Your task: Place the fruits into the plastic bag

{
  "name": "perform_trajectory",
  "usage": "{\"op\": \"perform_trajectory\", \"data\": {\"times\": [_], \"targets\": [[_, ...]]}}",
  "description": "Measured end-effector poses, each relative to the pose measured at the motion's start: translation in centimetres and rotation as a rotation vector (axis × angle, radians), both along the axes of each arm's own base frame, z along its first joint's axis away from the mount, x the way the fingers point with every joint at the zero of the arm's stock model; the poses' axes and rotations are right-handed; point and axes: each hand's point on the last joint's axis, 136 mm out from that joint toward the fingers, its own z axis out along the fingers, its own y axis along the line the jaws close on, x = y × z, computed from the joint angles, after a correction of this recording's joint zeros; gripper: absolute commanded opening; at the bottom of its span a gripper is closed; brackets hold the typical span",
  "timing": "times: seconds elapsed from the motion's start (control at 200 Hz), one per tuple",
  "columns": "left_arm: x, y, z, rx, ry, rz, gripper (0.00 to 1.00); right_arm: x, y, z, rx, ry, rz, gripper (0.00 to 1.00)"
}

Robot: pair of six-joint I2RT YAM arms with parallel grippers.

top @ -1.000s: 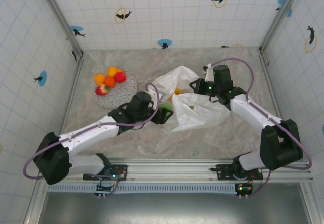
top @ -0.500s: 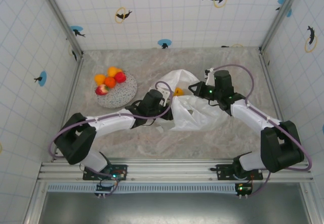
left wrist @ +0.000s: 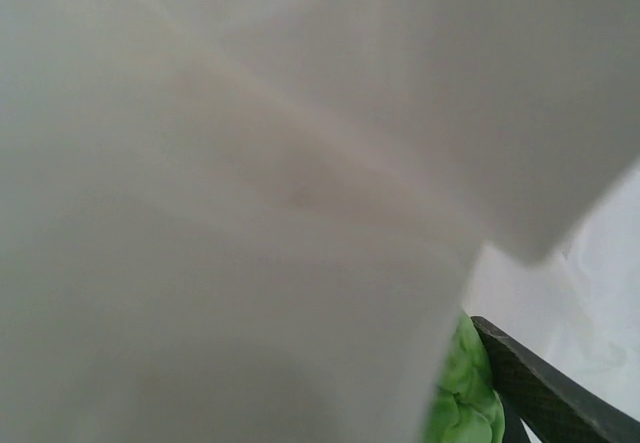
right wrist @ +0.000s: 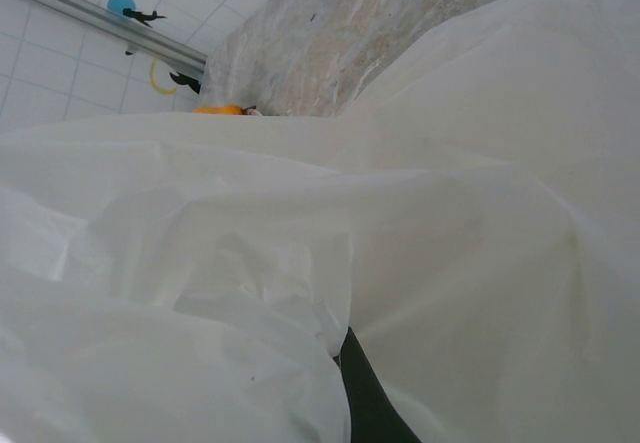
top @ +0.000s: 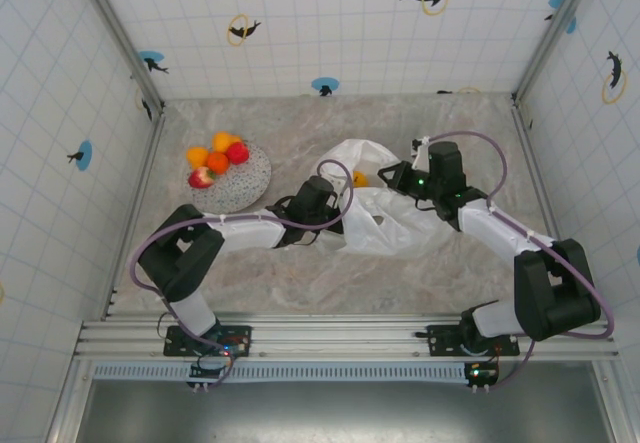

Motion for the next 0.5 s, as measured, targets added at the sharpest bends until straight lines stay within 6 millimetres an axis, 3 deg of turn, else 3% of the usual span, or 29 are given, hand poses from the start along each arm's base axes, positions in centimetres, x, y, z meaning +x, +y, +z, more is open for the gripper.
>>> {"op": "perform_trajectory", "data": {"times": [0.5], "targets": [[-0.09,-0.09,0.67,-0.003,-0.011,-0.015,0.87,0.30,-0.68,-0.18,0.003,-0.002,-0.017,0.00]]}}
